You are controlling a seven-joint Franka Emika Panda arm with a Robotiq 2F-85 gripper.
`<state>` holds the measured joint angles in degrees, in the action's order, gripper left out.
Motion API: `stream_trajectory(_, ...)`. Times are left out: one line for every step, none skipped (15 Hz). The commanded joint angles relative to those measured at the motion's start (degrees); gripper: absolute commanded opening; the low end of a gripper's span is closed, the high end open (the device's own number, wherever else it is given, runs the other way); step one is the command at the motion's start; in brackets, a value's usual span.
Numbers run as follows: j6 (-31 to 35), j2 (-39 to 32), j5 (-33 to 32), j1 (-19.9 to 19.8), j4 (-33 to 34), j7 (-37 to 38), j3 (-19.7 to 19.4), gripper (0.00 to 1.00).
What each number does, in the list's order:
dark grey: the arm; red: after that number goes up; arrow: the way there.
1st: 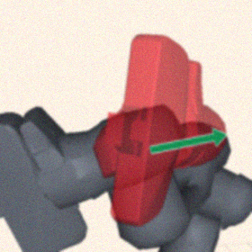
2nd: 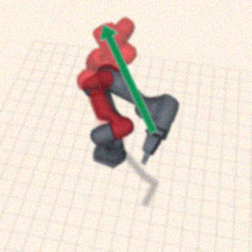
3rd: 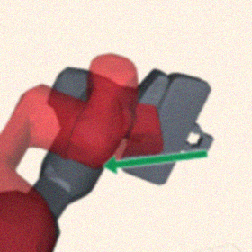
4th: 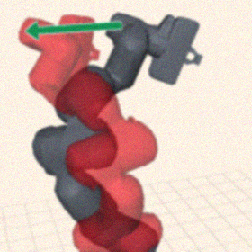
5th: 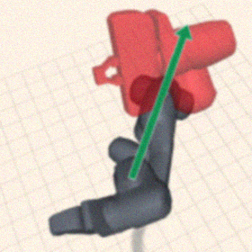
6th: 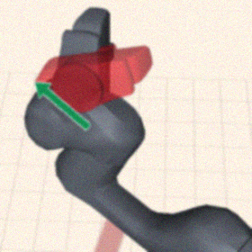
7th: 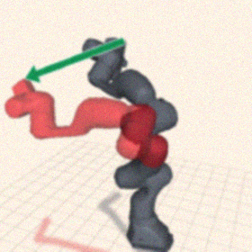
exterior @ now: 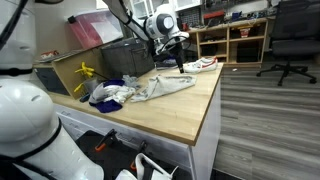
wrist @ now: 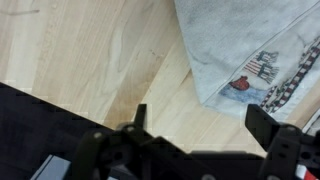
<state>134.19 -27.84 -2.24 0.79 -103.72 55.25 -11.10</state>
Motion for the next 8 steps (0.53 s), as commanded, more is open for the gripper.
stream_trajectory(-4.6, -5.6, 2.4, -0.8, 7.2, 4.5, -0.2, 1.00)
stream_trajectory(-5.7, -7.1, 3.0, -1.1, 8.8, 5.5, -0.1, 1.00)
stream_trajectory(-6.7, -8.4, 3.3, -1.4, 10.3, 6.5, -0.2, 1.00)
stream_trajectory(-7.5, -9.6, 3.6, -1.7, 11.5, 7.2, -0.1, 1.00)
stream_trajectory(-8.2, -10.6, 4.0, -1.9, 12.4, 7.7, 0.0, 1.00)
stream_trajectory(-8.5, -11.4, 4.4, -2.2, 13.1, 8.0, 0.1, 1.00)
stream_trajectory(-8.5, -12.1, 5.1, -2.5, 13.4, 8.0, 0.3, 1.00)
stream_trajectory(-8.4, -12.6, 5.4, -2.6, 13.6, 8.3, 0.3, 1.00)
